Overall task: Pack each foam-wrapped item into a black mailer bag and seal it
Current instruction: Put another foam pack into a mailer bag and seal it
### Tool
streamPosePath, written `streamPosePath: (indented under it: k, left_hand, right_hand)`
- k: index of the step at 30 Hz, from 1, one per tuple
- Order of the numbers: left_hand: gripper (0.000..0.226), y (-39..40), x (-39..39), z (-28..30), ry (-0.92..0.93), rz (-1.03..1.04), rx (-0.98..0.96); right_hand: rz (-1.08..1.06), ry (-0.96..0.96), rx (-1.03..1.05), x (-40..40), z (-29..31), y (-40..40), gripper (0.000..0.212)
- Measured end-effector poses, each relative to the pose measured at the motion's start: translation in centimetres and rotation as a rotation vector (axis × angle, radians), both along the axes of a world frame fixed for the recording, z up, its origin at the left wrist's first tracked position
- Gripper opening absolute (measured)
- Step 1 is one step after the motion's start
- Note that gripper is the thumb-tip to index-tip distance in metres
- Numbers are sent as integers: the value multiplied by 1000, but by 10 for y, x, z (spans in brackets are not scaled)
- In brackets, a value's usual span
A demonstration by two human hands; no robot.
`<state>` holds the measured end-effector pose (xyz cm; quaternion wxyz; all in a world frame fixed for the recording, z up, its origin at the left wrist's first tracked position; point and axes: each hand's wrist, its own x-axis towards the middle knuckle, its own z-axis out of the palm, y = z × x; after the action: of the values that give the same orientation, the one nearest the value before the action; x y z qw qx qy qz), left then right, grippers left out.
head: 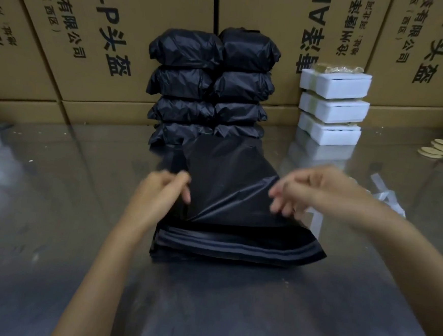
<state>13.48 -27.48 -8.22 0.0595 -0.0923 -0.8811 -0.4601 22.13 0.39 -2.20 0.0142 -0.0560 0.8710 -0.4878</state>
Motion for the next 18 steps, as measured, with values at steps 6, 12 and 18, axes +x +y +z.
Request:
streamPosePath:
  k: [6,12,18]
  left_hand:
    - [83,69,-74,18,27,-61,-84]
    - [124,79,-77,-48,-127,-52,6]
    - [128,61,-70,-70,-170,-19,-168]
  right_hand:
    - [-285,227,131,-104,-21,-20,59]
    - [-295,120,-67,-120,-120,-24,114]
    - [-348,115,62,-127,-132,-8,99]
